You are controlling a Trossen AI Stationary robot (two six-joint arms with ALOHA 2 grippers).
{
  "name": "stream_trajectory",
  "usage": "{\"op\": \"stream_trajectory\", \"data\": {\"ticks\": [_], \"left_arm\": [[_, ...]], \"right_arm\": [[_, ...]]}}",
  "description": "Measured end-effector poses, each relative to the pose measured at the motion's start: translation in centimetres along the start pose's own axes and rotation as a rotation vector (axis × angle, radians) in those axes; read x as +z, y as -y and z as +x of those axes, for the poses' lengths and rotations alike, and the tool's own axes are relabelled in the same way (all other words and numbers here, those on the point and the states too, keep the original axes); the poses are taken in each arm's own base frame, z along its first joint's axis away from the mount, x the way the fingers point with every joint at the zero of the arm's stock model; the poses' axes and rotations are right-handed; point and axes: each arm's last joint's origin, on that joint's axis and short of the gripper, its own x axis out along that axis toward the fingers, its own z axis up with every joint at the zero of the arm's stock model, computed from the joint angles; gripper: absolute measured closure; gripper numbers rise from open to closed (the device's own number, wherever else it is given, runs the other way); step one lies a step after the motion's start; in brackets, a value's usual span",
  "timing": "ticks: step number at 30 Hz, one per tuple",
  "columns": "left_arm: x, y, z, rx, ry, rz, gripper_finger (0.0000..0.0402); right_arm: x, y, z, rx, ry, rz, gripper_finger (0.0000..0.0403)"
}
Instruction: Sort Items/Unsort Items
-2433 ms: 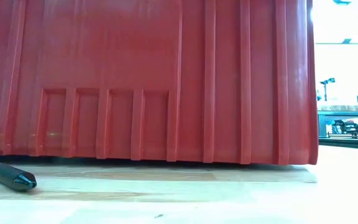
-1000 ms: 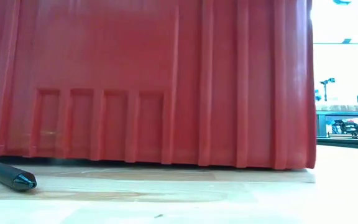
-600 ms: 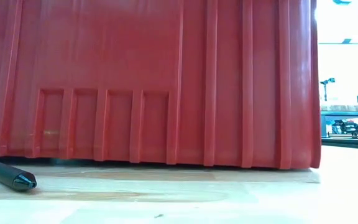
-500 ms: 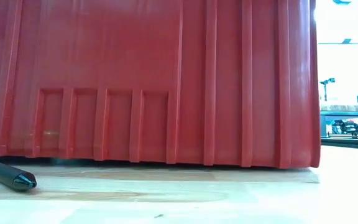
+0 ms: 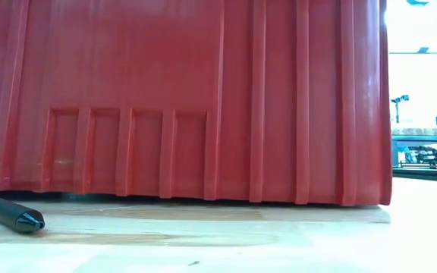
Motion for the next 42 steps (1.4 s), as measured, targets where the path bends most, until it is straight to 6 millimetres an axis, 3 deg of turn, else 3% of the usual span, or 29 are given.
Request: {"op": "stream_trajectory", "data": {"ticks": [12, 27, 42], "left_arm": [[-0.2, 0.0, 0.1, 0.011, -0.022, 0.016, 0.0401], [-0.2, -0.1, 0.1, 0.019, -0.021, 0.046, 0.0401], [-0.1, 0.0, 0.1, 0.018, -0.019, 0.049, 0.0401]], "right_arm": [[-0.8, -1.3, 2.9, -0.026, -0.147, -0.056, 0.0403], [-0.2, -1.1, 2.5, -0.069, -0.083, -0.076, 0.0403], [-0.3, -1.0, 2.8, -0.067, -0.099, 0.048, 0.0403]]}}
